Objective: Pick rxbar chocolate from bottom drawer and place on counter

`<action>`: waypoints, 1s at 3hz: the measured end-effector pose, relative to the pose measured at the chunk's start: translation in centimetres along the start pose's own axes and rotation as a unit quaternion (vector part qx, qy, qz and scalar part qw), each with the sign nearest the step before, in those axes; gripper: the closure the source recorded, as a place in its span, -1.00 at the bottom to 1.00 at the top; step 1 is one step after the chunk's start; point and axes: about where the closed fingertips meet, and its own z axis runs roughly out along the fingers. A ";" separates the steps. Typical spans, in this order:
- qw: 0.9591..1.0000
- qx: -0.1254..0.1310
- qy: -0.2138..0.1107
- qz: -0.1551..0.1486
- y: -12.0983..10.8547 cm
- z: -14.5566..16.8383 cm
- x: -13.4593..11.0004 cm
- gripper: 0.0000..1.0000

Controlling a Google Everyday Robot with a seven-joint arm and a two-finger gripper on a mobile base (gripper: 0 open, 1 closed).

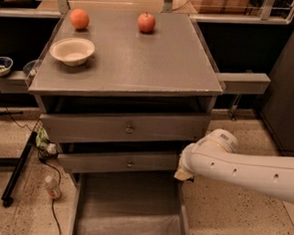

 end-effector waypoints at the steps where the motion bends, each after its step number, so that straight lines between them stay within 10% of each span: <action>1: 1.000 0.018 -0.003 -0.021 -1.4 -2.6 -1.3 1.00; 3: 0.994 0.075 -0.018 -0.076 -5.1 -10.2 -5.6 1.00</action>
Offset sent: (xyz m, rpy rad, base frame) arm 0.0082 0.0212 0.1317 -0.0765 -0.1762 0.1164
